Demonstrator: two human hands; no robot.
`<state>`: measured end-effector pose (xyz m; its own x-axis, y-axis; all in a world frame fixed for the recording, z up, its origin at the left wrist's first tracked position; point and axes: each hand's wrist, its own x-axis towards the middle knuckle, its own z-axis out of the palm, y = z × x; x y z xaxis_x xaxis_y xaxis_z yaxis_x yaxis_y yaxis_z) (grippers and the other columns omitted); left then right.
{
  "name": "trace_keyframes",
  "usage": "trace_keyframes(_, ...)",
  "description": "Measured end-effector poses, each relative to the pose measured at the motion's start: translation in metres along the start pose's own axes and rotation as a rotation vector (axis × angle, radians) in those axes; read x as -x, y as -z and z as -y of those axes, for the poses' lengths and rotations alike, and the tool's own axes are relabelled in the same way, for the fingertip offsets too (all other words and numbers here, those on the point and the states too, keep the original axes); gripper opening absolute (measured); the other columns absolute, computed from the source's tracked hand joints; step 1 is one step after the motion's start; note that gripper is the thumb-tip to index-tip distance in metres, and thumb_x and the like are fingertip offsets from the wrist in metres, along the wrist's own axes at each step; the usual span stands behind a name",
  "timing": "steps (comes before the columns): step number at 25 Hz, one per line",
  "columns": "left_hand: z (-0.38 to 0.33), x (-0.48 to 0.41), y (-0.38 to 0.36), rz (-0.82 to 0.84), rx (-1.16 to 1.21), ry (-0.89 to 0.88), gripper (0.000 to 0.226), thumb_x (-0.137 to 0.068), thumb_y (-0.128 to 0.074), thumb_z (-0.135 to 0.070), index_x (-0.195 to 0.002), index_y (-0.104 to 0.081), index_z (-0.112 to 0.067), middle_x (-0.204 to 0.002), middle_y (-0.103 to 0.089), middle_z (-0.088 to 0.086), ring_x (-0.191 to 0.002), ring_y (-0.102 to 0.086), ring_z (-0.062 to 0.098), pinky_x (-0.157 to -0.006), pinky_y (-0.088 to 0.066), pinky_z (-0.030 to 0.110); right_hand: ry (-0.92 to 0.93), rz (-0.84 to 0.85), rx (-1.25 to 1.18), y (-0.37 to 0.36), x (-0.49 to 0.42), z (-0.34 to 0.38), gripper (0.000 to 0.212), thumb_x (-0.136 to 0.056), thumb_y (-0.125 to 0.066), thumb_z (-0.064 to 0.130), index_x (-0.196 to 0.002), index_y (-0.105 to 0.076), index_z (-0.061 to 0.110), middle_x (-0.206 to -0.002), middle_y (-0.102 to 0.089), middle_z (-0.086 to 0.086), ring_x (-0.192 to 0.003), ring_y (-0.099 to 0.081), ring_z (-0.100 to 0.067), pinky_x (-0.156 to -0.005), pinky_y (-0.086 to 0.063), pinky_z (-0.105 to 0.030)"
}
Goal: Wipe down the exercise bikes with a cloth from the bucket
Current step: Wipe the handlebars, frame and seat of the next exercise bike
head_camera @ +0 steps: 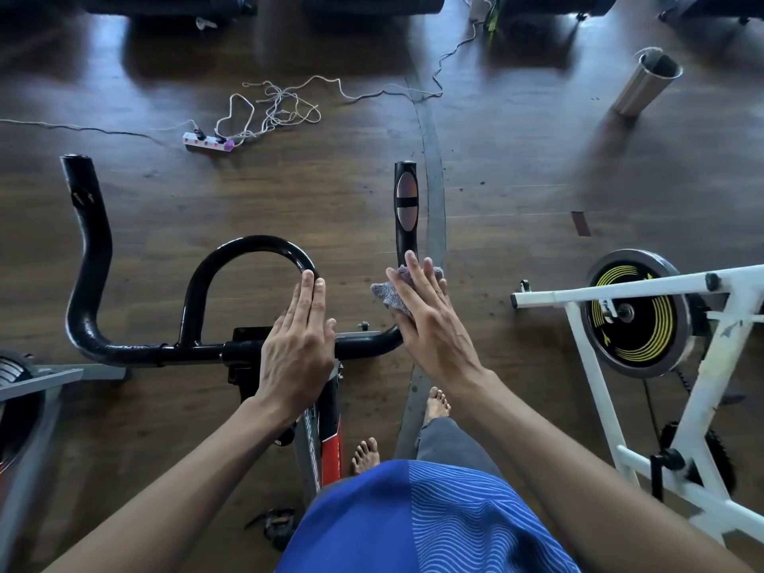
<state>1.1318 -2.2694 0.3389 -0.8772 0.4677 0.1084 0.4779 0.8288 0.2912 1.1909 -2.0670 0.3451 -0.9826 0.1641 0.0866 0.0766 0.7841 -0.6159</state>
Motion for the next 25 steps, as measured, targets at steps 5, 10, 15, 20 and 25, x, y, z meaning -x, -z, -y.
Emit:
trace_keyframes(5, -0.002, 0.000, 0.002, -0.012, 0.006, 0.003, 0.060, -0.101, -0.030, -0.029, -0.154, -0.025, -0.003, -0.162, -0.019, 0.013, -0.149, -0.022, 0.021, -0.119, -0.026, 0.033, 0.030, 0.003, 0.021, -0.011, 0.016, 0.010, 0.061, -0.105, -0.050, 0.024, -0.158, -0.023, 0.009, -0.168, -0.004, -0.005, -0.156, 0.008, -0.021, -0.127, -0.010, -0.046)
trace_keyframes(10, -0.003, 0.001, 0.004, -0.013, 0.048, 0.012, 0.058, -0.101, -0.032, -0.029, -0.153, -0.028, -0.005, -0.162, -0.022, 0.010, -0.151, -0.019, 0.018, -0.123, -0.019, 0.040, 0.121, 0.005, 0.129, 0.008, 0.009, -0.004, 0.057, -0.101, -0.059, 0.031, -0.153, -0.040, 0.018, -0.167, -0.016, -0.005, -0.156, -0.003, -0.020, -0.127, 0.000, -0.037)
trace_keyframes(15, -0.015, 0.030, 0.004, -0.163, 0.045, 0.097, 0.048, -0.102, -0.036, -0.023, -0.147, -0.043, -0.008, -0.156, -0.039, 0.007, -0.151, -0.022, 0.018, -0.125, -0.002, 0.047, 0.208, 0.083, 0.042, 0.012, 0.003, -0.018, 0.052, -0.102, -0.054, 0.036, -0.150, -0.043, 0.021, -0.165, -0.023, -0.006, -0.156, -0.002, -0.020, -0.125, 0.000, -0.028)
trace_keyframes(20, -0.028, 0.055, -0.005, -0.247, 0.046, 0.256, 0.047, -0.102, -0.037, -0.019, -0.147, -0.043, -0.005, -0.157, -0.037, 0.007, -0.152, -0.018, 0.020, -0.125, -0.003, 0.042, 0.198, 0.107, -0.091, 0.012, 0.004, -0.019, 0.050, -0.100, -0.058, 0.016, -0.149, -0.045, 0.014, -0.163, -0.027, -0.010, -0.155, -0.009, -0.029, -0.125, -0.016, -0.044)
trace_keyframes(25, -0.031, 0.060, -0.008, -0.252, 0.047, 0.278, 0.048, -0.101, -0.038, -0.011, -0.148, -0.039, -0.004, -0.155, -0.040, 0.008, -0.151, -0.019, 0.018, -0.125, -0.007, 0.037, 0.269, 0.054, -0.178, 0.031, 0.011, -0.017, 0.047, -0.101, -0.052, 0.012, -0.147, -0.047, 0.010, -0.159, -0.033, -0.014, -0.151, -0.027, -0.031, -0.115, -0.037, -0.056)
